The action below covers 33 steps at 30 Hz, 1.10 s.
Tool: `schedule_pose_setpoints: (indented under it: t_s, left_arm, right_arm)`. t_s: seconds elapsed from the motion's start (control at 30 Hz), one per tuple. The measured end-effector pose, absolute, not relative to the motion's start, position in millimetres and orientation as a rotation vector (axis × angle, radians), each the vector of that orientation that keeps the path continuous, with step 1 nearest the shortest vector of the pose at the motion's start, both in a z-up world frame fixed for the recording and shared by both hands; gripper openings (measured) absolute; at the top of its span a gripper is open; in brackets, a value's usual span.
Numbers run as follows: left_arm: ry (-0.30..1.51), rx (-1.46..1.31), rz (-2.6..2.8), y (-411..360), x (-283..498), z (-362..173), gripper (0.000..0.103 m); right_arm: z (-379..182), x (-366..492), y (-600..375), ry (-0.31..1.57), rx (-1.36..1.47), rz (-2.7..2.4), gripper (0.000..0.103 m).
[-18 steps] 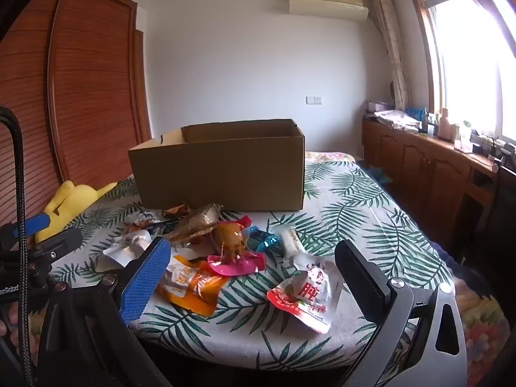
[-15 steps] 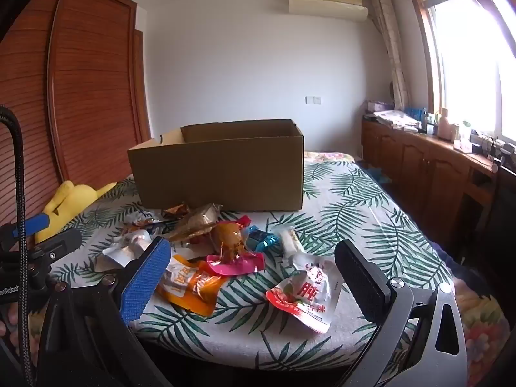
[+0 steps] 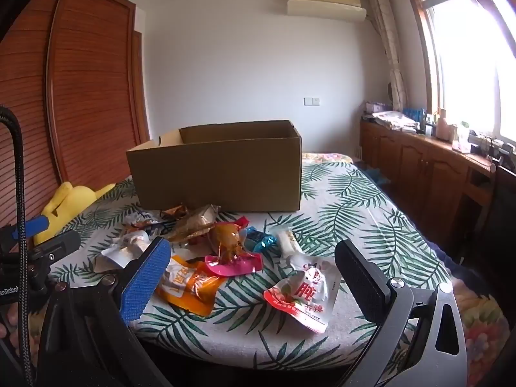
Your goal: Organize snacks
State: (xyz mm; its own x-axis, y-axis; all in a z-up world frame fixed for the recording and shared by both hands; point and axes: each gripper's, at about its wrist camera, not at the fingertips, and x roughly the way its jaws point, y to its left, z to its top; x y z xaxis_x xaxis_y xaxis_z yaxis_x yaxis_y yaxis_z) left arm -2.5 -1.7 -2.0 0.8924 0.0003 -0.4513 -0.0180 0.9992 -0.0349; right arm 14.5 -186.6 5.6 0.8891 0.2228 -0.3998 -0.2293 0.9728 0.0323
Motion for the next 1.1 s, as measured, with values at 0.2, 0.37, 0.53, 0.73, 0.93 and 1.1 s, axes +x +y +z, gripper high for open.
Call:
schedule_pose_setpoints:
  t_s: [0.2, 0.37, 0.53, 0.73, 0.93, 1.1]
  left_arm:
    - [0.468, -0.037, 0.009, -2.8, -1.7, -2.5, 0.097]
    - [0.454, -0.043, 0.008, -1.1, -3.5, -2.4, 0.097]
    - [0.452, -0.040, 0.007, -0.3, -2.7, -2.5, 0.097]
    - [0.450, -0.040, 0.008, -0.7, -3.7, -0.6, 0.097]
    - [0.450, -0.039, 0.008, -0.1, -3.0, 0.6, 0.097]
    - [0.447, -0.041, 0.008, 1.0, -2.7, 3.0, 0.097]
  right_arm:
    - [6.4, 13.0, -187.4, 0.412, -0.017, 0.233, 0.103]
    - [6.2, 12.3, -189.8, 0.406, -0.012, 0.231, 0.103]
    - [5.2, 12.5, -188.5, 0.399, -0.017, 0.222, 0.103]
    - [6.6, 12.4, -192.7, 0.398, -0.018, 0.220, 0.103]
    - [5.6, 12.3, -189.1, 0.396, -0.024, 0.220, 0.103]
    - [5.0, 12.2, -189.1, 0.397, -0.022, 0.221, 0.103]
